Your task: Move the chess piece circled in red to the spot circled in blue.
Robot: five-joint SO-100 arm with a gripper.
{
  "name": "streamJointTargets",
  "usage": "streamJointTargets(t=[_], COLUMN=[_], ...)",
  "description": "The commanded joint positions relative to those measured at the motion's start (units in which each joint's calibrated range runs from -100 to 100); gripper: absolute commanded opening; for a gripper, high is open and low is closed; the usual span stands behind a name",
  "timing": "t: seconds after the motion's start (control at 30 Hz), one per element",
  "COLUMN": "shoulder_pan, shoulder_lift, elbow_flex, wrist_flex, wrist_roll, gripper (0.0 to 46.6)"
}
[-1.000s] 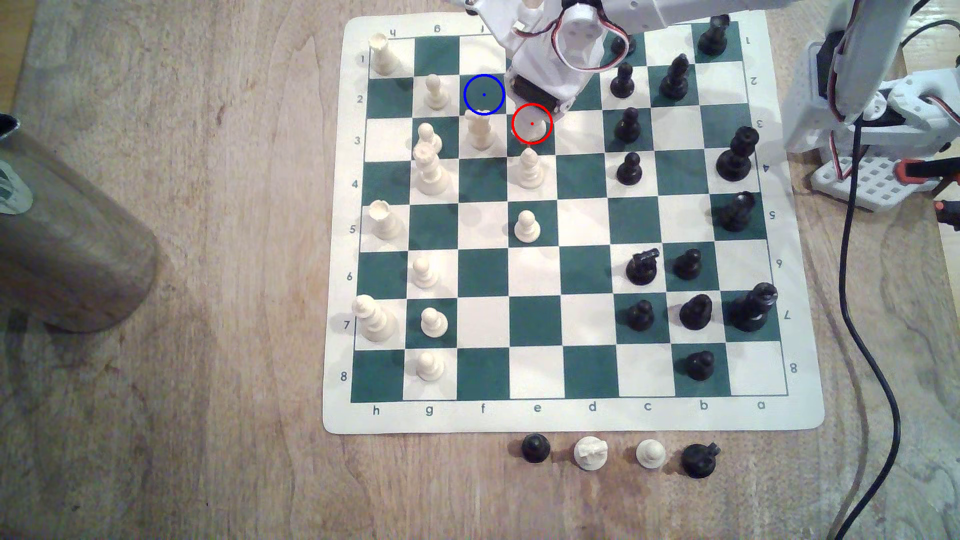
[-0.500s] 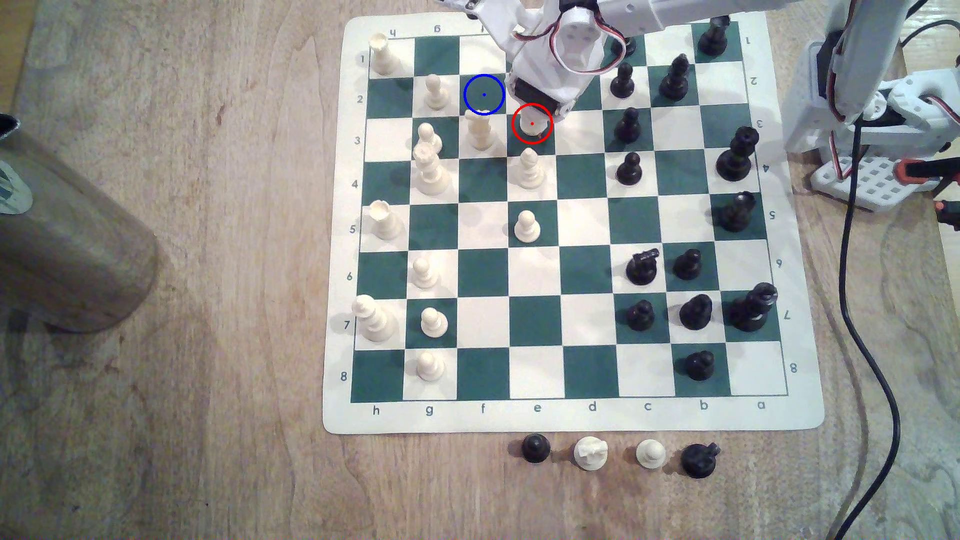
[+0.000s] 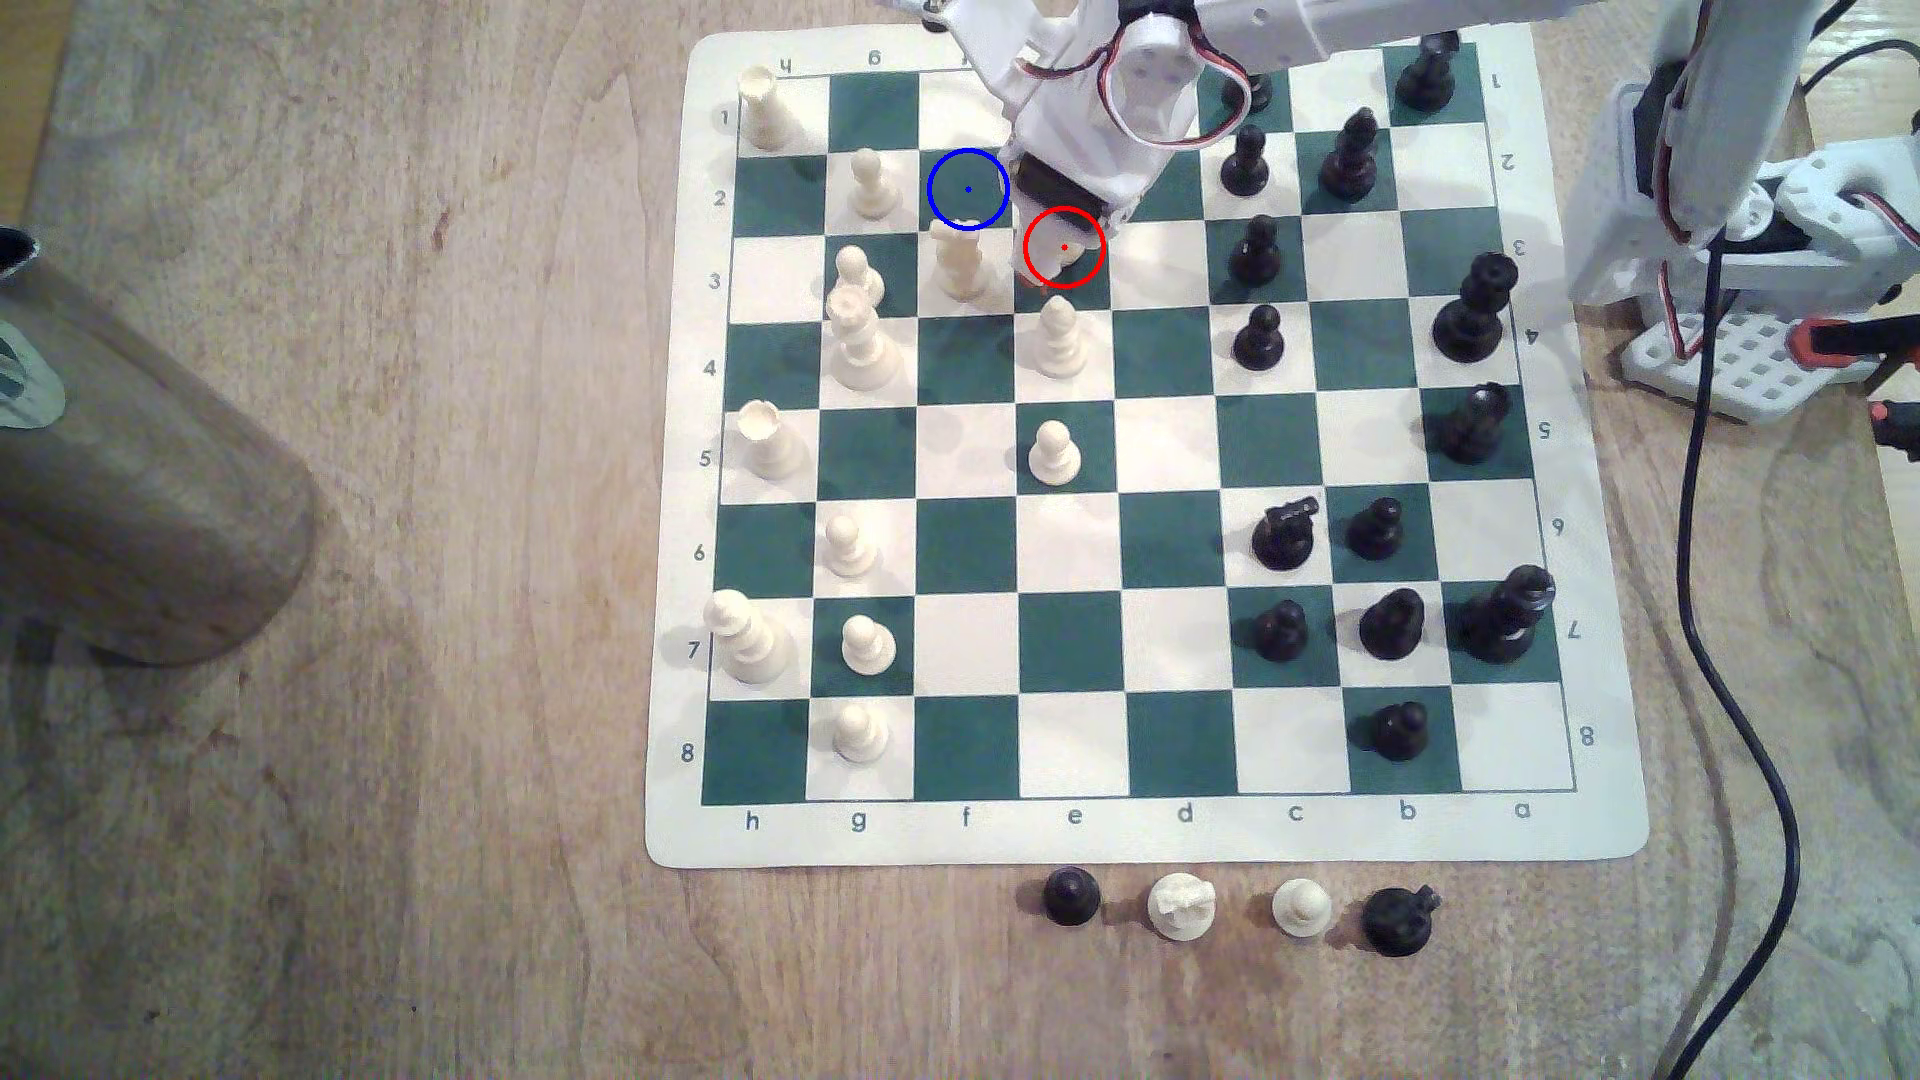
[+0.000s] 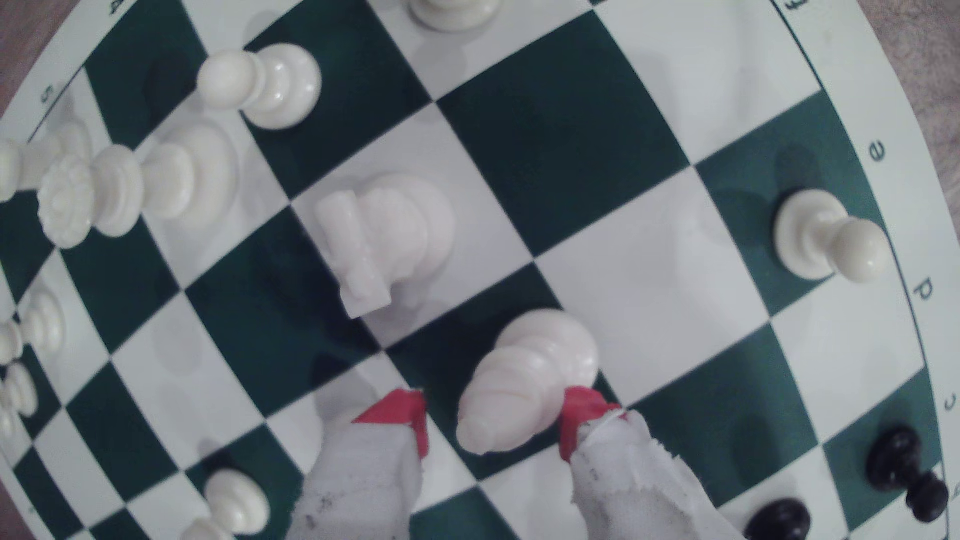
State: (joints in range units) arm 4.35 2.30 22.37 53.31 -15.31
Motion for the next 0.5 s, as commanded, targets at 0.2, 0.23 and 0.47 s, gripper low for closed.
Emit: streamJointTargets(t=[0.2, 0.23, 0.47], shoulder_pan=[1.24, 1.4, 2.26], shoulder_lift=[-1.12, -1.12, -2.39], elbow_flex=[-4.87, -4.78, -3.42], wrist_flex=[-1.14, -1.14, -1.87], wrist_roll=[1.61, 1.71, 1.95], gripper=[12.8, 13.0, 14.6])
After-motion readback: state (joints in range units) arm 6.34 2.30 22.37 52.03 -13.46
